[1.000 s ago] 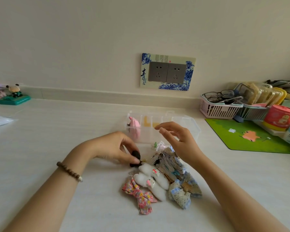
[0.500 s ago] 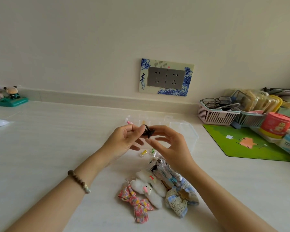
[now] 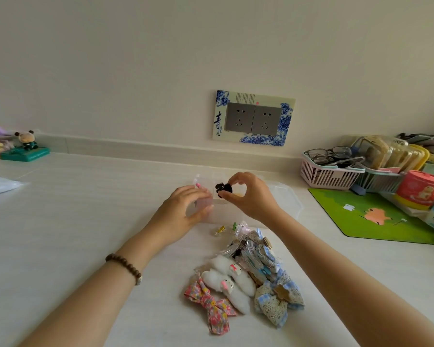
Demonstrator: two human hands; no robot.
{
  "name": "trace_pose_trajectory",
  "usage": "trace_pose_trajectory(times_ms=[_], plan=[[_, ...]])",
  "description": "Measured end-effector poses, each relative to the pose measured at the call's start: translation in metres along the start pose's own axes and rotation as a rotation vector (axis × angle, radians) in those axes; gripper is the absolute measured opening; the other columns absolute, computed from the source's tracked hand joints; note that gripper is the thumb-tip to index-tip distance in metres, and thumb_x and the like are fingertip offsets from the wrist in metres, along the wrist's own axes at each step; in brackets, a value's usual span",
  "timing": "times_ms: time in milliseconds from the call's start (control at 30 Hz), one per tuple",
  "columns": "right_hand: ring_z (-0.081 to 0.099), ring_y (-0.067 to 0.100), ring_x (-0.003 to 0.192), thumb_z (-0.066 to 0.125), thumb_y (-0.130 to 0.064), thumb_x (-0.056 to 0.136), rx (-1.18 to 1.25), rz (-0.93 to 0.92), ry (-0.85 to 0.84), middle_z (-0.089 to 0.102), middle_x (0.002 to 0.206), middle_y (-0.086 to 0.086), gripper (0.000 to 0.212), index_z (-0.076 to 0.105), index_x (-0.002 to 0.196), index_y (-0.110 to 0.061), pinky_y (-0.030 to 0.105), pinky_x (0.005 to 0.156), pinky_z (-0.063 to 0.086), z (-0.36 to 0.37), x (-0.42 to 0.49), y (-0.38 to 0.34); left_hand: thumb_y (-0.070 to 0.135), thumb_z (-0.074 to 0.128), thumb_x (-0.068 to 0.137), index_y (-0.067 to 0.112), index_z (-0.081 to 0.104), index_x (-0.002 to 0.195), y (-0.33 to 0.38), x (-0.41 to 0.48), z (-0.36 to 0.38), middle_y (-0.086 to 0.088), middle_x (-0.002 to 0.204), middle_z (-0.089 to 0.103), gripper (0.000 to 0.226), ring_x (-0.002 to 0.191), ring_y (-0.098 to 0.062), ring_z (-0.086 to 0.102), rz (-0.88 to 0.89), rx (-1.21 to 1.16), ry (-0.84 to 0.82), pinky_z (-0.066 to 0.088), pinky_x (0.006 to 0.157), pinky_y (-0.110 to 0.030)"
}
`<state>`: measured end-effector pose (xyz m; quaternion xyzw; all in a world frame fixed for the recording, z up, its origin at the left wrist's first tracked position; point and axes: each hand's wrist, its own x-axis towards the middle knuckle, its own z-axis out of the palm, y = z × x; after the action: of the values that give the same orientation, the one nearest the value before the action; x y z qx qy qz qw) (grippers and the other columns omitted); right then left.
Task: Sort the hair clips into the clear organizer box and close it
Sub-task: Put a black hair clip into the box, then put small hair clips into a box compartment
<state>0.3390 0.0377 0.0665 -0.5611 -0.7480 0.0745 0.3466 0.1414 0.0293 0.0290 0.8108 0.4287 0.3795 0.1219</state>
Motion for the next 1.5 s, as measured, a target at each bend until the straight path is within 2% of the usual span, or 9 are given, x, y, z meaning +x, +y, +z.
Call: trace_pose_trajectory(times_ms=[167, 300, 400, 567, 933, 1033, 1133, 1300, 1500], plan=[[0.055, 0.017, 0.106, 0.055, -0.042, 0.088, -0.029, -0.024, -0.013, 0.063, 0.111, 0.001, 0.029, 0.069, 0.094, -0.018, 0.035, 0.094, 0.042, -0.002, -0.006, 0.003, 0.069, 0.039, 0.071, 0.026, 0.059, 0.122, 0.003, -0.001, -0.003, 0.016, 0.129, 0.052, 0.070, 0.123, 0.005, 0.033, -0.035, 0.003, -0.040, 0.023, 0.104, -0.015], [0.056, 0.007, 0.103, 0.054, -0.040, 0.089, 0.102, -0.056, 0.087, 0.062, 0.110, -0.006, 0.030, 0.069, 0.100, -0.018, 0.017, 0.086, 0.040, -0.014, -0.025, 0.002, 0.062, 0.066, 0.068, 0.032, 0.070, 0.100, 0.024, -0.004, -0.017, 0.018, 0.112, 0.063, 0.045, 0.112, 0.004, 0.051, -0.002, -0.103, -0.056, 0.036, 0.097, -0.013], [0.057, 0.000, 0.095, 0.056, -0.038, 0.088, 0.234, -0.105, 0.069, 0.064, 0.103, -0.009, 0.025, 0.070, 0.096, -0.019, 0.006, 0.081, 0.038, -0.023, -0.049, 0.001, 0.039, 0.079, 0.066, 0.024, 0.076, 0.081, 0.045, -0.009, -0.028, 0.010, 0.078, 0.072, 0.021, 0.072, 0.003, 0.061, -0.094, -0.323, -0.280, 0.046, 0.068, -0.012], [0.061, 0.008, 0.087, 0.054, -0.045, 0.084, 0.299, -0.087, -0.086, 0.069, 0.090, -0.006, 0.028, 0.071, 0.088, -0.022, 0.020, 0.077, 0.046, -0.029, -0.068, 0.004, 0.037, 0.082, 0.064, 0.025, 0.075, 0.084, 0.050, -0.015, -0.024, 0.005, 0.079, 0.071, 0.024, 0.061, -0.005, 0.059, -0.254, -0.228, -0.705, 0.048, 0.057, -0.021], [0.058, 0.005, 0.080, 0.055, -0.041, 0.086, 0.314, -0.071, -0.143, 0.068, 0.087, -0.007, 0.026, 0.071, 0.089, -0.020, 0.018, 0.066, 0.049, -0.027, -0.072, 0.005, 0.027, 0.082, 0.067, 0.030, 0.075, 0.080, 0.051, -0.017, -0.020, 0.013, 0.067, 0.066, 0.016, 0.060, -0.001, 0.052, -0.229, -0.270, -0.739, 0.045, 0.058, -0.025], [0.061, 0.010, 0.081, 0.057, -0.040, 0.086, 0.316, -0.078, -0.167, 0.070, 0.088, -0.005, 0.027, 0.071, 0.089, -0.018, 0.024, 0.071, 0.050, -0.026, -0.072, 0.005, 0.022, 0.081, 0.069, 0.022, 0.075, 0.076, 0.052, -0.016, -0.022, 0.010, 0.061, 0.068, 0.009, 0.055, -0.001, 0.054, -0.234, -0.305, -0.710, 0.044, 0.054, -0.023], [0.063, 0.017, 0.079, 0.060, -0.036, 0.086, 0.327, -0.083, -0.232, 0.071, 0.088, -0.001, 0.022, 0.071, 0.088, -0.017, 0.029, 0.074, 0.049, -0.025, -0.074, 0.003, 0.030, 0.083, 0.065, 0.025, 0.075, 0.078, 0.048, -0.016, -0.022, 0.001, 0.074, 0.070, 0.016, 0.065, -0.006, 0.054, -0.233, -0.263, -0.732, 0.047, 0.064, -0.034], [0.062, 0.015, 0.080, 0.061, -0.035, 0.086, 0.336, -0.093, -0.253, 0.071, 0.088, -0.001, 0.019, 0.071, 0.087, -0.018, 0.028, 0.074, 0.049, -0.026, -0.074, 0.002, 0.024, 0.082, 0.067, 0.025, 0.074, 0.073, 0.053, -0.018, -0.017, 0.014, 0.066, 0.063, 0.011, 0.060, 0.001, 0.048, -0.190, -0.282, -0.756, 0.042, 0.064, -0.021], [0.061, 0.027, 0.078, 0.069, -0.040, 0.076, 0.318, -0.102, -0.382, 0.070, 0.087, 0.007, 0.025, 0.070, 0.085, -0.017, 0.039, 0.074, 0.052, -0.025, -0.077, 0.000, 0.031, 0.083, 0.064, 0.028, 0.075, 0.075, 0.052, -0.018, -0.023, 0.016, 0.060, 0.058, 0.014, 0.059, -0.001, 0.047, -0.235, -0.224, -0.791, 0.040, 0.063, -0.029]])
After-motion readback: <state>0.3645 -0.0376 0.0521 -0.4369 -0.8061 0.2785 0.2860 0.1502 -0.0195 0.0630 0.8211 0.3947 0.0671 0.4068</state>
